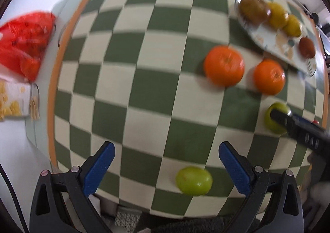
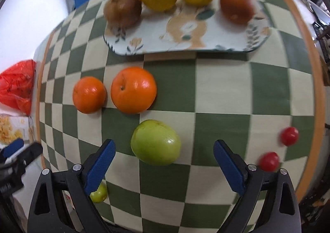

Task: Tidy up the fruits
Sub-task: 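Grasp the large green apple with the right gripper while the left grasps the small green fruit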

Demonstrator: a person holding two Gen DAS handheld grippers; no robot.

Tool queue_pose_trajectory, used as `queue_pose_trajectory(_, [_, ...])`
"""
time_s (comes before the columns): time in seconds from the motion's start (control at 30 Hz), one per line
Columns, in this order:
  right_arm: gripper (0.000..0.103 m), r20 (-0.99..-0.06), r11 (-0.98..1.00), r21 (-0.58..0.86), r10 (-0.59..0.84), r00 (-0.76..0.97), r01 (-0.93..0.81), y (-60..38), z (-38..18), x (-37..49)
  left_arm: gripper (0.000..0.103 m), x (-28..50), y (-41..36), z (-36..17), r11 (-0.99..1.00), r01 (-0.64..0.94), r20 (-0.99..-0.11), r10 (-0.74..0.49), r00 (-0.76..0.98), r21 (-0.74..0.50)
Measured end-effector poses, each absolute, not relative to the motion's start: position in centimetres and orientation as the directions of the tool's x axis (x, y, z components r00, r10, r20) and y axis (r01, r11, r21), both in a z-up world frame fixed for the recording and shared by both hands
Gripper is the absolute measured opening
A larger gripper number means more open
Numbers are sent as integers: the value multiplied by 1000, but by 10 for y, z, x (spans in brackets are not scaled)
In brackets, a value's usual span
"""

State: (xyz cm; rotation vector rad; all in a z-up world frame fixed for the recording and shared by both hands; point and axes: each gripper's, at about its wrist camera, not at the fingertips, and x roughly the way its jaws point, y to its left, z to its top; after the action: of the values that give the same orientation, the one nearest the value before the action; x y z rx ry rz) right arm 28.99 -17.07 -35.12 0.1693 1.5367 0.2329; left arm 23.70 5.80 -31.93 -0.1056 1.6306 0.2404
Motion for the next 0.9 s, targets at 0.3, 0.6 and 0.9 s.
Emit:
queue_pose_trajectory(0.3, [66,-978,967,210,207,-34,-141,-143,-387,284,103,188,40,-375,987,-150,-958,-93,-273,-53])
queue_pose_trajectory(0.6, [66,-973,967,221,209,-98,-129,-165,-386,240,61,183,-8,-396,996,91,-962,24,-274,-1])
queue_pose_trajectory(0.9, [66,-968,970,239,233,-88,-55,-188,-392,223,60,210,-21,-388,1000,1,-982,-29,-185,-30])
